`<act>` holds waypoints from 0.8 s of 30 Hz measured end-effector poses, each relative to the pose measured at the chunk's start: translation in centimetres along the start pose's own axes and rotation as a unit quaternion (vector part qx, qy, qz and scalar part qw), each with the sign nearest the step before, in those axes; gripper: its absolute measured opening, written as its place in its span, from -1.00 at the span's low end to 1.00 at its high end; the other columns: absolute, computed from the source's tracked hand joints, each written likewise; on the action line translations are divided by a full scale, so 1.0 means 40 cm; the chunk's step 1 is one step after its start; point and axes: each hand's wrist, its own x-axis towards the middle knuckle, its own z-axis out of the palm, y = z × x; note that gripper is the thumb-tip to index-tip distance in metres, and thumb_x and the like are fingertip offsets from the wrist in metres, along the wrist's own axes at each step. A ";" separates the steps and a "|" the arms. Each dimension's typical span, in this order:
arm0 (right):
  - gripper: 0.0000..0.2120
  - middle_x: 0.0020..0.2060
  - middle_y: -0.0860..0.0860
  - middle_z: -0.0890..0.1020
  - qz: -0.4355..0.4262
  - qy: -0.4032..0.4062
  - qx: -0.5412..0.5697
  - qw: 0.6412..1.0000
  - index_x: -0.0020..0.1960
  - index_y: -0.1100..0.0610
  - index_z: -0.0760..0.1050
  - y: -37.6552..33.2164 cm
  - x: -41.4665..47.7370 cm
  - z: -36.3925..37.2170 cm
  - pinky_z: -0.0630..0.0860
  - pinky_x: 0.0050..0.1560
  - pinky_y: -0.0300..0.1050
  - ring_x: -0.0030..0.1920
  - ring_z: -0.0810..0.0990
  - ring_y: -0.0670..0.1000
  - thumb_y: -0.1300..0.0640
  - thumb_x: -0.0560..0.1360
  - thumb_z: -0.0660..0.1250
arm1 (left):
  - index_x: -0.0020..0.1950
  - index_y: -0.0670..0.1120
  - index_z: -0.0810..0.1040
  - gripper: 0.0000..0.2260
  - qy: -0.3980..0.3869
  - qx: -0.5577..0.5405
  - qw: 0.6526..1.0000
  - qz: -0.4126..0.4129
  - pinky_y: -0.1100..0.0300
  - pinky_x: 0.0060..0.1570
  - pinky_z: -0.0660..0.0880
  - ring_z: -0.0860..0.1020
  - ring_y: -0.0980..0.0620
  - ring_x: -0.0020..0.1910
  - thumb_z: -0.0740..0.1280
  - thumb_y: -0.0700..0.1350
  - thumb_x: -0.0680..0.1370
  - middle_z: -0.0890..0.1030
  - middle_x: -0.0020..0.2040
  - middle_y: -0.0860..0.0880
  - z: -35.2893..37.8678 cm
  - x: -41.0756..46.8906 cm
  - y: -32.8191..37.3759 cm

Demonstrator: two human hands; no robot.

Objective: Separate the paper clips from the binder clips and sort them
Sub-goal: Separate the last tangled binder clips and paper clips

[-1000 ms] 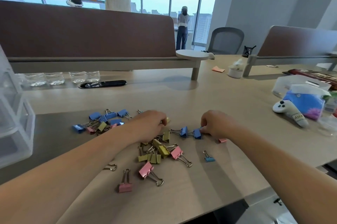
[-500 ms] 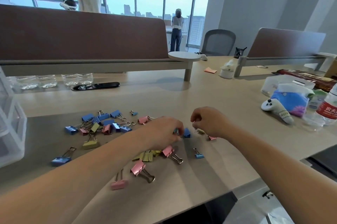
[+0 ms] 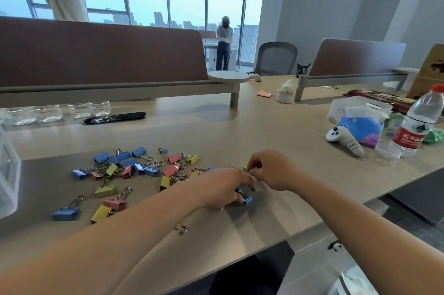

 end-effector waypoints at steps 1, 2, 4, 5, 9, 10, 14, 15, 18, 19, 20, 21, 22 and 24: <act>-0.86 -0.07 -0.03 0.60 -0.001 0.000 0.001 1.000 0.03 0.09 0.61 0.000 0.001 0.000 0.38 -0.10 -0.17 -0.08 0.51 -0.02 0.16 0.55 0.29 | 0.33 0.17 0.49 -0.63 0.001 -0.003 1.000 0.006 0.28 -0.02 0.26 0.45 0.05 0.23 0.36 -0.09 0.55 0.50 0.28 0.09 0.000 -0.002 0.000; -0.87 -0.11 -0.04 0.58 0.002 0.001 0.006 1.000 0.02 0.09 0.61 0.002 0.003 0.000 0.38 -0.11 -0.18 -0.09 0.51 -0.02 0.17 0.55 0.29 | 0.34 0.18 0.49 -0.63 -0.002 -0.007 1.000 0.010 0.29 0.01 0.26 0.44 0.06 0.24 0.36 -0.09 0.55 0.48 0.31 0.10 0.002 -0.003 0.000; -0.89 -0.16 -0.07 0.56 0.005 0.005 0.017 1.000 -0.01 0.07 0.60 0.004 0.010 0.001 0.39 -0.12 -0.18 -0.11 0.53 -0.01 0.17 0.54 0.31 | 0.29 0.15 0.53 -0.68 0.000 -0.008 1.000 0.016 0.28 0.03 0.28 0.45 0.05 0.22 0.36 -0.08 0.55 0.49 0.28 0.08 0.005 -0.002 0.000; -0.91 -0.18 -0.08 0.55 0.006 0.009 0.019 1.000 -0.02 0.07 0.60 0.007 0.010 0.001 0.39 -0.13 -0.18 -0.11 0.53 0.00 0.17 0.53 0.32 | 0.26 0.13 0.55 -0.72 0.003 -0.007 1.000 0.019 0.25 0.03 0.32 0.47 0.04 0.19 0.36 -0.07 0.55 0.51 0.24 0.07 0.008 0.001 0.003; -0.90 -0.19 -0.08 0.54 0.012 0.017 0.013 1.000 -0.03 0.06 0.59 0.009 0.019 0.002 0.34 -0.14 -0.19 -0.12 0.51 -0.01 0.18 0.53 0.30 | 0.17 0.04 0.56 -0.80 0.004 -0.003 1.000 0.023 0.11 0.13 0.45 0.49 0.01 0.12 0.36 -0.05 0.55 0.52 0.17 0.03 0.016 0.008 0.001; -0.89 -0.18 -0.07 0.54 0.014 0.019 0.015 1.000 -0.02 0.07 0.59 0.009 0.020 0.003 0.33 -0.14 -0.19 -0.12 0.50 -0.01 0.19 0.53 0.30 | 0.15 0.01 0.55 -0.82 0.008 -0.001 1.000 0.022 0.10 0.12 0.46 0.50 0.00 0.10 0.35 -0.05 0.56 0.51 0.16 0.02 0.019 0.010 0.001; -0.88 -0.18 -0.07 0.54 0.016 0.030 0.046 0.998 -0.06 0.05 0.56 -0.006 0.025 0.002 0.36 -0.15 -0.18 -0.19 0.51 0.00 0.20 0.55 0.27 | 0.10 -0.04 0.49 -0.88 0.045 0.005 0.999 -0.003 0.14 0.01 0.42 0.50 -0.05 0.07 0.29 -0.05 0.60 0.53 0.10 -0.05 0.001 0.009 -0.008; -0.88 -0.17 -0.06 0.54 0.015 0.035 0.059 0.998 -0.07 0.05 0.54 -0.014 0.028 0.002 0.37 -0.15 -0.17 -0.21 0.51 0.00 0.21 0.56 0.26 | 0.10 -0.03 0.49 -0.89 0.056 0.003 0.998 -0.017 0.12 0.02 0.43 0.49 -0.05 0.06 0.27 -0.05 0.60 0.55 0.09 -0.05 -0.011 0.005 -0.018; -0.86 -0.13 0.00 0.59 0.015 0.044 0.093 0.995 -0.03 0.14 0.57 -0.049 0.046 0.008 0.43 -0.15 -0.14 -0.14 0.56 0.04 0.28 0.55 0.25 | 0.16 -0.03 0.46 -0.84 0.076 -0.018 0.995 -0.067 0.13 -0.02 0.40 0.45 0.01 0.02 0.25 -0.03 0.61 0.54 0.12 -0.03 -0.055 -0.022 -0.069; -0.86 -0.11 0.02 0.62 0.013 0.043 0.097 0.994 -0.02 0.15 0.58 -0.066 0.054 0.011 0.47 -0.13 -0.14 -0.09 0.60 0.05 0.30 0.53 0.26 | 0.18 -0.03 0.45 -0.84 0.079 -0.022 0.993 -0.084 0.12 0.01 0.41 0.45 0.02 0.03 0.24 -0.03 0.62 0.54 0.14 -0.02 -0.067 -0.033 -0.091; -0.86 -0.10 0.03 0.64 0.008 0.038 0.098 0.994 -0.02 0.16 0.57 -0.085 0.063 0.016 0.51 -0.09 -0.13 -0.06 0.62 0.05 0.31 0.52 0.27 | 0.19 -0.02 0.43 -0.84 0.080 -0.026 0.991 -0.100 0.11 0.05 0.44 0.47 0.02 0.04 0.23 -0.04 0.63 0.53 0.15 -0.02 -0.078 -0.045 -0.117; -0.86 -0.09 0.02 0.65 0.001 0.031 0.100 0.994 -0.02 0.15 0.57 -0.104 0.071 0.020 0.54 -0.06 -0.11 -0.05 0.63 0.04 0.32 0.52 0.27 | 0.20 0.00 0.42 -0.85 0.083 -0.029 0.990 -0.112 0.12 0.05 0.44 0.48 0.03 0.03 0.21 -0.04 0.64 0.53 0.16 0.00 -0.088 -0.057 -0.139; -0.84 -0.07 0.01 0.65 -0.008 0.022 0.099 0.995 0.00 0.14 0.56 -0.124 0.081 0.027 0.55 -0.07 -0.12 -0.06 0.62 0.01 0.32 0.53 0.25 | 0.22 0.00 0.41 -0.84 0.086 -0.031 0.988 -0.127 0.15 0.02 0.43 0.48 0.04 0.02 0.19 -0.05 0.65 0.52 0.16 0.01 -0.098 -0.070 -0.159; -0.76 -0.02 -0.04 0.62 -0.031 0.005 0.073 0.997 0.07 0.09 0.57 -0.165 0.104 0.039 0.51 -0.11 -0.20 -0.04 0.57 -0.04 0.31 0.56 0.18 | 0.26 0.01 0.41 -0.82 0.091 -0.037 0.983 -0.154 0.20 -0.03 0.41 0.49 0.07 0.01 0.17 -0.06 0.66 0.52 0.15 0.01 -0.120 -0.097 -0.197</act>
